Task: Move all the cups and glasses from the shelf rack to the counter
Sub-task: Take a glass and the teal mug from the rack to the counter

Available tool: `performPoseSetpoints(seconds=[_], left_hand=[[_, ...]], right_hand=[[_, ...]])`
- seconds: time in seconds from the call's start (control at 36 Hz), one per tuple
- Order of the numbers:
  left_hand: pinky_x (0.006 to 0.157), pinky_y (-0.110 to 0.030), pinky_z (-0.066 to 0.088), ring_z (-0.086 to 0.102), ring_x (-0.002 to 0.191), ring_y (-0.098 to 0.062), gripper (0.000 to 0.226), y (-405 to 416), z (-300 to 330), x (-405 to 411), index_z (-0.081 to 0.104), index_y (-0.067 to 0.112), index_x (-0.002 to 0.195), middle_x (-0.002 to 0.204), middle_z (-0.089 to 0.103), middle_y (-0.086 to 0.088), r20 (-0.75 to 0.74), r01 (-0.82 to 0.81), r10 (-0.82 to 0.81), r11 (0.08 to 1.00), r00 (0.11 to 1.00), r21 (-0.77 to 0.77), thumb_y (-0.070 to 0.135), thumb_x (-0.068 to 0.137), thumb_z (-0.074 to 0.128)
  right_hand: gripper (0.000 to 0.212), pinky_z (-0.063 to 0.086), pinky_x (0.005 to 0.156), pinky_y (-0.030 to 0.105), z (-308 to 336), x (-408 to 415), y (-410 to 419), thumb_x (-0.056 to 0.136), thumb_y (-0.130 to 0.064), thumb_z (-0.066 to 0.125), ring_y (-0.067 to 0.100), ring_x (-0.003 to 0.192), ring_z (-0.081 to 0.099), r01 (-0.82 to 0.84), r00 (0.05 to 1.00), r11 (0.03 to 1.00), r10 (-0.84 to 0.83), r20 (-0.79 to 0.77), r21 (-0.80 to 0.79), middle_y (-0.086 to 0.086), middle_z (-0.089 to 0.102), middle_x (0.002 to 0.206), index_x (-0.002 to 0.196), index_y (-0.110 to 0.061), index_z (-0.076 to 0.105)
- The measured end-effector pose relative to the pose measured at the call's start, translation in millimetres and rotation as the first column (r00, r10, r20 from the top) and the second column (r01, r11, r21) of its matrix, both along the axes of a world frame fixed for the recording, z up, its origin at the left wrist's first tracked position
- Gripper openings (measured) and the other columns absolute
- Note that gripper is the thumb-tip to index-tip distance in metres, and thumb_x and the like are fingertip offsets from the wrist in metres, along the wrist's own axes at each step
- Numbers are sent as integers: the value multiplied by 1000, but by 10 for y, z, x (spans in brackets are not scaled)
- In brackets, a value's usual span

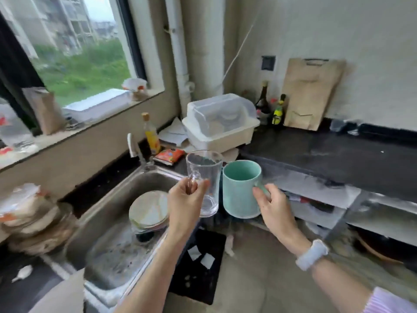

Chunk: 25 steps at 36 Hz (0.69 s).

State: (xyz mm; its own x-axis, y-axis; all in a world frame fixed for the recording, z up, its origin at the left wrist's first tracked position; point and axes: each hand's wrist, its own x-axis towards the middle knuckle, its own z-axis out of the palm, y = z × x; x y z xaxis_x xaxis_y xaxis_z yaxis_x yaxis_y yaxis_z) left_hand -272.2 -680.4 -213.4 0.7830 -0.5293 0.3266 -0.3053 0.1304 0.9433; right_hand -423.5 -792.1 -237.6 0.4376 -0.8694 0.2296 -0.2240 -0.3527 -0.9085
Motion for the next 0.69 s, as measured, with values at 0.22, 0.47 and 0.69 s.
performPoseSetpoints(seconds=[0.22,0.47,0.69], left_hand=[[54,-33,30,31,53,-13,44,-1812,-96,-510,37,21,50,49,36,4,-49,323,-320,945,946,52,19,78,71],[59,-34,35,34,58,-18,44,-3736,-280,-1002,34,4,57,57,38,-9,-59,541,-538,836,841,94,21,79,68],[63,-33,47,49,62,-16,29,-5396,-446,-1402,54,4,69,64,56,-7,-124,645,-636,725,762,242,28,78,68]], right_hand=[[25,38,58,32,-72,-940,-1144,92,-30,50,23,71,53,374,925,927,-371,-83,23,10,59,75,83,-6,52],[21,37,53,26,-206,-1490,-2590,93,-30,48,10,64,49,626,775,780,-618,-132,20,-2,53,70,78,-14,49],[29,34,47,22,-341,-1790,-3948,93,-29,47,7,58,46,744,667,663,-729,-156,79,-4,47,64,67,-19,41]])
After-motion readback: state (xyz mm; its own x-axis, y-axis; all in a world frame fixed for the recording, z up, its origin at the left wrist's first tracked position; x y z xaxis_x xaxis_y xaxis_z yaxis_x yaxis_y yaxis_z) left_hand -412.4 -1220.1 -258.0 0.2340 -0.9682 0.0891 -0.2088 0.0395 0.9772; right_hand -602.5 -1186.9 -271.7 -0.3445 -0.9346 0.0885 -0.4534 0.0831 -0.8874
